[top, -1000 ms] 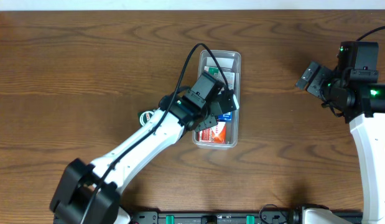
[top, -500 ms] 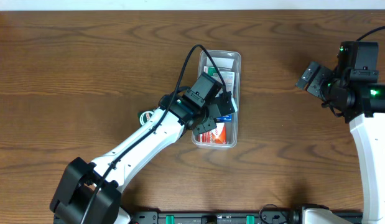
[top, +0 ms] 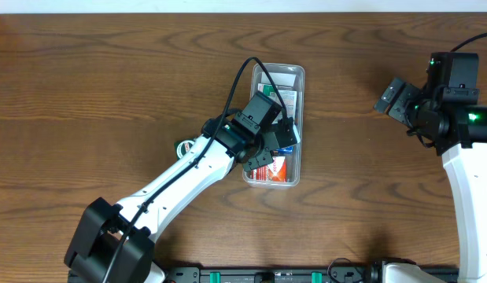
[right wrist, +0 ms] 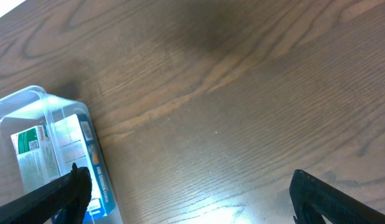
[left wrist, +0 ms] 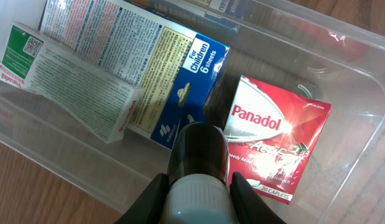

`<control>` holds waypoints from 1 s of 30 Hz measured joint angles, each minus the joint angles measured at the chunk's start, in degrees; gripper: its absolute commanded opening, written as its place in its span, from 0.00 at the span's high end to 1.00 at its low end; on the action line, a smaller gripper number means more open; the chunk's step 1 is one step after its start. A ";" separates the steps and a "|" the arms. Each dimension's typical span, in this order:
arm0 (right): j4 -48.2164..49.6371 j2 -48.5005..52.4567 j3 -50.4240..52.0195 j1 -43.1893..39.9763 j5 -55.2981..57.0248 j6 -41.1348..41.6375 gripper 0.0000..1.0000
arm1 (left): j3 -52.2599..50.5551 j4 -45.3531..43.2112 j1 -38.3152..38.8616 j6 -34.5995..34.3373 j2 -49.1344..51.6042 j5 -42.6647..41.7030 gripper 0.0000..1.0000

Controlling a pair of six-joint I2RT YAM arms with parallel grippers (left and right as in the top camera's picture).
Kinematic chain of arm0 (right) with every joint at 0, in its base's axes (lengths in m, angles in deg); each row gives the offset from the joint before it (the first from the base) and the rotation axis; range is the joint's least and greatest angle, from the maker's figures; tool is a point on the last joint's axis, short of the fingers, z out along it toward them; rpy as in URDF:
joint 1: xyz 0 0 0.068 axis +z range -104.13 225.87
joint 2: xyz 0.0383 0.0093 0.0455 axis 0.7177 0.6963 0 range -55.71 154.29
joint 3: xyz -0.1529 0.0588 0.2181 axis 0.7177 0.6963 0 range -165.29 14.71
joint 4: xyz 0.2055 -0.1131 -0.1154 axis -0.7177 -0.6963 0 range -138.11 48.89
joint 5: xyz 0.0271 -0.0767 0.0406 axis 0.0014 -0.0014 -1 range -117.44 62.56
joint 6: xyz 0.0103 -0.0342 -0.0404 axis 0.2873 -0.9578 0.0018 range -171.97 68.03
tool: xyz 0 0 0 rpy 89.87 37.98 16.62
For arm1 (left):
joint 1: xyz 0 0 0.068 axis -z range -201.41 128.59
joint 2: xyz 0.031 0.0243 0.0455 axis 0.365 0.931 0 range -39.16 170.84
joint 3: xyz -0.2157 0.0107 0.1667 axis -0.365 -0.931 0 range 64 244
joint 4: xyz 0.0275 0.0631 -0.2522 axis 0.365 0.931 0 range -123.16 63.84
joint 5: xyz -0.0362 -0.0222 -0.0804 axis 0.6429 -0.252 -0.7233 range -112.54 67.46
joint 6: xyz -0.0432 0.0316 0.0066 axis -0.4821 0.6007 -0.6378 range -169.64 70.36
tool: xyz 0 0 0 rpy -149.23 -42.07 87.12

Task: Pack container
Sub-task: 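Lower the bottle into the container beside the red box, open left gripper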

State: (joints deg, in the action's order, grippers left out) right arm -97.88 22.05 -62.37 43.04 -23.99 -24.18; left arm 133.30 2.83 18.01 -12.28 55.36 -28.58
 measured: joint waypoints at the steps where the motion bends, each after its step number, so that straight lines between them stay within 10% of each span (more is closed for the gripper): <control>1: 0.00 0.00 0.00 0.00 0.00 0.00 0.01 | 0.00 0.00 0.00 0.00 0.00 0.00 0.75; 30: 0.02 0.00 0.00 0.00 0.00 0.00 0.01 | 2.32 5.81 -0.55 -1.55 0.87 -2.58 0.87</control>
State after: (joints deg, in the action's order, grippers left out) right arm -97.86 22.05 -62.37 43.04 -23.99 -24.18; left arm 135.62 8.64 17.46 -13.83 56.23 -31.16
